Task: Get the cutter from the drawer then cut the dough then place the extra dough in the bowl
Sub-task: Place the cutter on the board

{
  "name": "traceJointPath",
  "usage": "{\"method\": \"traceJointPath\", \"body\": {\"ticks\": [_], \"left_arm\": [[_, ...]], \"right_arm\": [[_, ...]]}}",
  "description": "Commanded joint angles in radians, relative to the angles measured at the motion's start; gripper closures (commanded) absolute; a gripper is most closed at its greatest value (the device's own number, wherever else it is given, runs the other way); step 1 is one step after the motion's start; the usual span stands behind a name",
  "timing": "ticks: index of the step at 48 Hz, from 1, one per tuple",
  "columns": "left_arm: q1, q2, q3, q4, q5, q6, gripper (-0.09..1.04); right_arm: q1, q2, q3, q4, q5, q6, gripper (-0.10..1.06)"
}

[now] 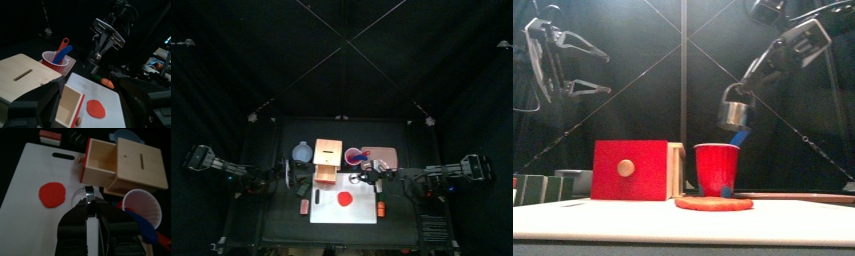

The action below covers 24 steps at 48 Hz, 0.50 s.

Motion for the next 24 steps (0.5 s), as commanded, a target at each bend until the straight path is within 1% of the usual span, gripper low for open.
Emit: {"method": "traceJointPath", "body": {"ticks": [1, 8, 12, 17, 24], "left_arm": [[0.020, 0.012, -0.032, 0.003, 0.009, 0.002, -0.08], [0.025, 0.031, -0.048, 0.003, 0.020, 0.000, -0.08], [0.025, 0.040, -0.057, 0.003, 0.020, 0.000, -0.08], [0.025, 0.046, -0.066, 0.003, 0.020, 0.000, -0.08], [0.025, 0.048, -0.067, 0.003, 0.020, -0.002, -0.08]], "right_arm": [[0.003, 0.000, 0.034, 0.005, -0.025, 0.000, 0.56], [0.008, 0.038, 0.044, 0.006, -0.025, 0.002, 0.55], [0.008, 0.072, 0.037, 0.028, -0.023, 0.002, 0.54], [0.005, 0.129, 0.015, 0.077, -0.025, 0.002, 0.54], [0.008, 0.218, -0.034, 0.169, -0.023, 0.003, 0.54]]}}
